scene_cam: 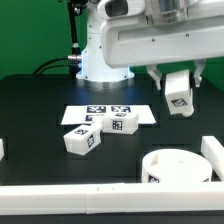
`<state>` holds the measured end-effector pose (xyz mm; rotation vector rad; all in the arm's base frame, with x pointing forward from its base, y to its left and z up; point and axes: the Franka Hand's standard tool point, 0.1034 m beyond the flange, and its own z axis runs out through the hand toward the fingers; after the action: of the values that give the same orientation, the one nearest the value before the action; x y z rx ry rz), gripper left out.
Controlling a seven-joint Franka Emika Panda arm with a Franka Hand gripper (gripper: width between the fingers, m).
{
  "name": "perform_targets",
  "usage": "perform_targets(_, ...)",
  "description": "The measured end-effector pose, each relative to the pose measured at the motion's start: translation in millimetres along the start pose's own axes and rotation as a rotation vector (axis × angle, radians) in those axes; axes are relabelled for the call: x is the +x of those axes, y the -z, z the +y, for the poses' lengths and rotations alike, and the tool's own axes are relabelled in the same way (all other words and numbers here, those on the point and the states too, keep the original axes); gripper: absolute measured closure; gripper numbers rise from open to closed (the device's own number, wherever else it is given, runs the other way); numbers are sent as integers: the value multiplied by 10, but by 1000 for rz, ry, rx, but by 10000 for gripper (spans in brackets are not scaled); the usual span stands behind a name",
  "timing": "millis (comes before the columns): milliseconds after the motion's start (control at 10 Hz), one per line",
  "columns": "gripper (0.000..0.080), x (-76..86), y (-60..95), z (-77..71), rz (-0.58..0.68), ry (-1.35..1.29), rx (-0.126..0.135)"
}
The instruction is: Assemble stool
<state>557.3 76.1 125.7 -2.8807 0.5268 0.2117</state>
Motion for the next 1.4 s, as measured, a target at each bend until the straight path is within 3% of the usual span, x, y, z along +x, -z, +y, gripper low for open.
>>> perform_targets(100, 476, 42, 25, -35, 78, 5, 9)
perform_targets(200, 476, 67, 22, -21, 115, 65, -13)
perform_targets(300, 476, 190, 67, 36, 128, 124, -54)
perform_targets(400, 476, 336, 150, 23, 159, 141, -63)
perform_targets(600, 476, 435, 186, -80, 206, 280, -120)
perform_targets(700, 476, 469, 182, -121, 284, 274, -95)
perform_targets(900, 476, 435, 153, -97, 276, 274, -97)
perform_targets(1000, 476, 440, 149, -102, 278, 290, -107)
perform_targets(1100, 476, 480, 158, -146, 290, 371, -153)
perform_targets(1200, 476, 548, 201, -179, 308, 424, -173)
perform_targets(1400, 476, 574, 212, -191, 321, 448, -170)
